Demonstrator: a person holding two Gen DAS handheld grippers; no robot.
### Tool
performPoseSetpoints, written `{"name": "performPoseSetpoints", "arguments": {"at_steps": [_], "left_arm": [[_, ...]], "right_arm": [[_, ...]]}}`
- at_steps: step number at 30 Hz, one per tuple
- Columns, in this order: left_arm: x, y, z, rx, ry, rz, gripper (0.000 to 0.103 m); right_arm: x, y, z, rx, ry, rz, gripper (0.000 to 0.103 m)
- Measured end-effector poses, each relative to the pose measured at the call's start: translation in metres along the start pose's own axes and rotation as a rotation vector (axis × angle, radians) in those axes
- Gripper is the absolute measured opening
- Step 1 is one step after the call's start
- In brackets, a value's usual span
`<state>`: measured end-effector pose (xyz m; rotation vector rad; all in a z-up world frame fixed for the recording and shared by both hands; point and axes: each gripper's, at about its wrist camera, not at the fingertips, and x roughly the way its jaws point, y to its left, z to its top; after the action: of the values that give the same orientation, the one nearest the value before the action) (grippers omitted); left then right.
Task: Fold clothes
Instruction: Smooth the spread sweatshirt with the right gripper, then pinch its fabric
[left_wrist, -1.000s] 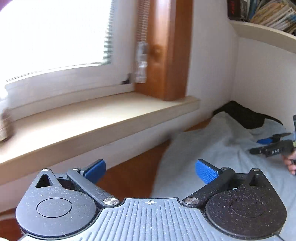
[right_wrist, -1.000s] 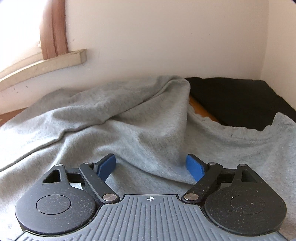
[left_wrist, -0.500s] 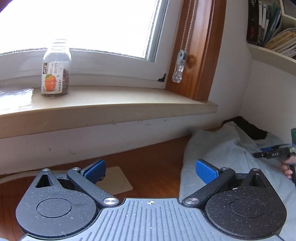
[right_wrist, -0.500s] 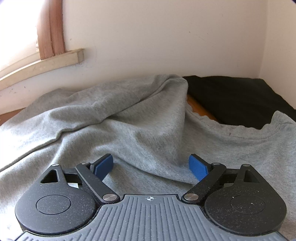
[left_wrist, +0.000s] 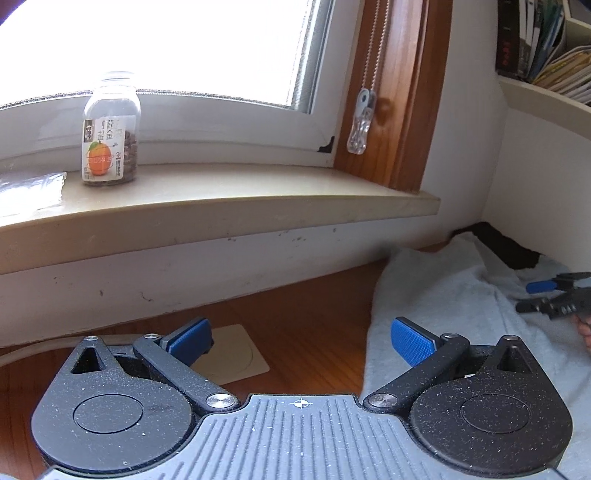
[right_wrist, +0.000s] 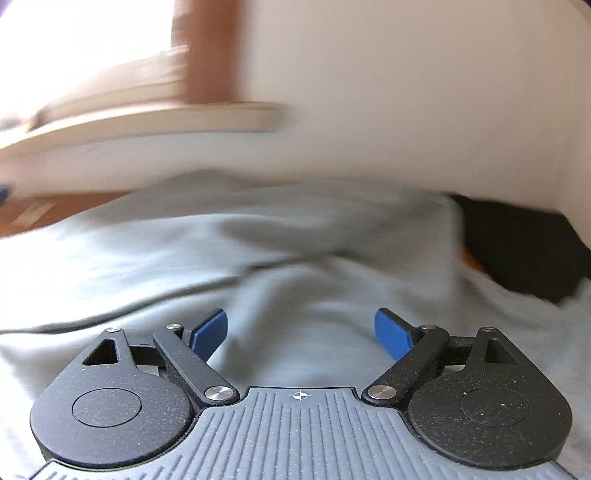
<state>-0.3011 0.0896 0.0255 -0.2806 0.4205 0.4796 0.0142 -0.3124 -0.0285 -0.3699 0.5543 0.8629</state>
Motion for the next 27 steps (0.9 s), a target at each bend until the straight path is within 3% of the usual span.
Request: {"name": "performPoseSetpoints", "arguments": {"at_steps": [8, 12, 18, 19, 20, 21, 22, 23, 26, 27], "left_arm": [[-0.002, 0.005, 0.002, -0.031, -0.007, 0.009, 0.103], [-0.002, 0.003, 0.002, -0.030, -0.008, 0.012, 0.103], [-0.002, 0.002, 0.002, -0.022, -0.006, 0.012, 0.103], [-0.002, 0.002, 0.002, -0.023, -0.006, 0.014, 0.103], [-0.002, 0.003, 0.002, -0.026, -0.006, 0.014, 0.103], [-0.002, 0.004, 0.002, -0.030, -0.006, 0.015, 0.103], [-0.003, 0.005, 0.002, -0.034, -0.006, 0.015, 0.103], [-0.003, 0.005, 0.002, -0.036, -0.006, 0.016, 0.103], [-0.003, 0.006, 0.002, -0.037, -0.006, 0.017, 0.103], [-0.003, 0.006, 0.002, -0.037, -0.003, 0.016, 0.103]], "right_arm": [[-0.018, 0.095, 0.002, -0.191, 0.010, 0.201, 0.085], [-0.028, 0.114, -0.001, -0.253, 0.028, 0.263, 0.085], [-0.036, 0.151, -0.001, -0.365, -0.031, 0.299, 0.082], [-0.035, 0.156, 0.000, -0.379, -0.042, 0.316, 0.078], [-0.034, 0.162, 0.001, -0.392, -0.053, 0.334, 0.068], [-0.032, 0.164, 0.003, -0.386, -0.046, 0.363, 0.049], [-0.029, 0.167, 0.006, -0.378, -0.037, 0.394, 0.036], [-0.026, 0.169, 0.008, -0.370, -0.027, 0.425, 0.015], [-0.029, 0.159, 0.020, -0.306, -0.091, 0.426, 0.003], [-0.031, 0.144, 0.024, -0.263, -0.109, 0.370, 0.003]]}}
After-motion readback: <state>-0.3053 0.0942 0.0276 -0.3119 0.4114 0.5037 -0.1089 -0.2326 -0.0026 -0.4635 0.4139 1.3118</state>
